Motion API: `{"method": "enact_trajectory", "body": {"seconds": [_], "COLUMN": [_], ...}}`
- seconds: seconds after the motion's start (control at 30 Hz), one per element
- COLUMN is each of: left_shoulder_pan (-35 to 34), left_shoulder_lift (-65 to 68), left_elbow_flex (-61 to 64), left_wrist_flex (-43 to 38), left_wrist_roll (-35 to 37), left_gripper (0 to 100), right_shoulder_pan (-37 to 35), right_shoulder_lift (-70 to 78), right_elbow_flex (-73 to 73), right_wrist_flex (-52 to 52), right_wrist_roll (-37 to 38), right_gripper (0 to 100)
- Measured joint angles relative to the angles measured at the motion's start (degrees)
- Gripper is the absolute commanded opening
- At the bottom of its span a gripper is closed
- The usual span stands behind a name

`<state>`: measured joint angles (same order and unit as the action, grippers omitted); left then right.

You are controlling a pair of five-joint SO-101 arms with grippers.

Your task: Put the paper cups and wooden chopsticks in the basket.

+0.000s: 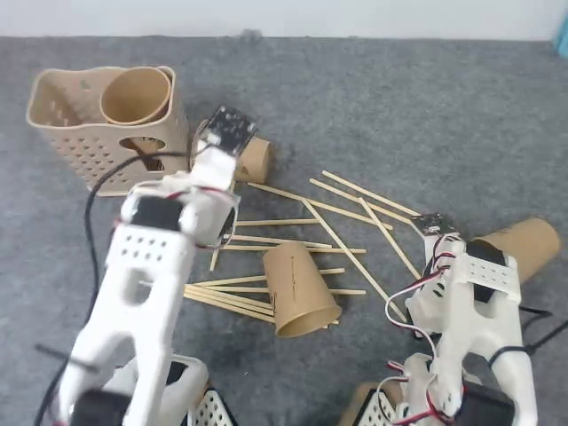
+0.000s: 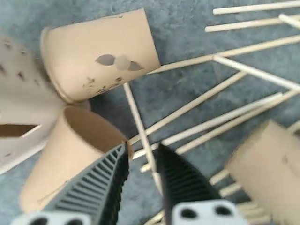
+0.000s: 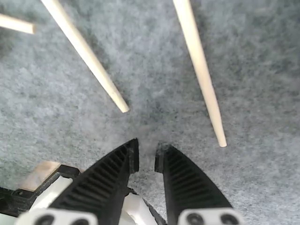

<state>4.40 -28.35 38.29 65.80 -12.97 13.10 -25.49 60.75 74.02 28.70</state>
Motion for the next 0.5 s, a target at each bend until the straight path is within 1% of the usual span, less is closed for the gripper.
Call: {"method": "enact_trajectory", "body": {"seconds": [0.13,0.3,0.4,0.5], "left_shoulder_pan": [0.3,0.2,-2.2,-6.7], "left_shoulder_lift": [10.4,22.3,26.1,26.5], "left_elbow_flex": [-2.7,-6.2,-8.0,-9.8], "left_wrist_flex": [-5.6,-7.4,-7.4,-6.9], "left_wrist_roll": [5.7,7.0,8.7,11.2], "left_gripper": [1,1,1,1], "right_shoulder_pan": [0.0,0.0,0.0,0.0], "right_shoulder_lift": [0.0,0.0,0.0,0.0], "right_elbow_flex": [0.0,0.0,0.0,0.0], "right_wrist_flex": [0.0,0.0,0.0,0.0], "right_wrist_roll": [0.0,0.0,0.0,0.0], "right_gripper": [6.9,6.9,6.9,6.9]}}
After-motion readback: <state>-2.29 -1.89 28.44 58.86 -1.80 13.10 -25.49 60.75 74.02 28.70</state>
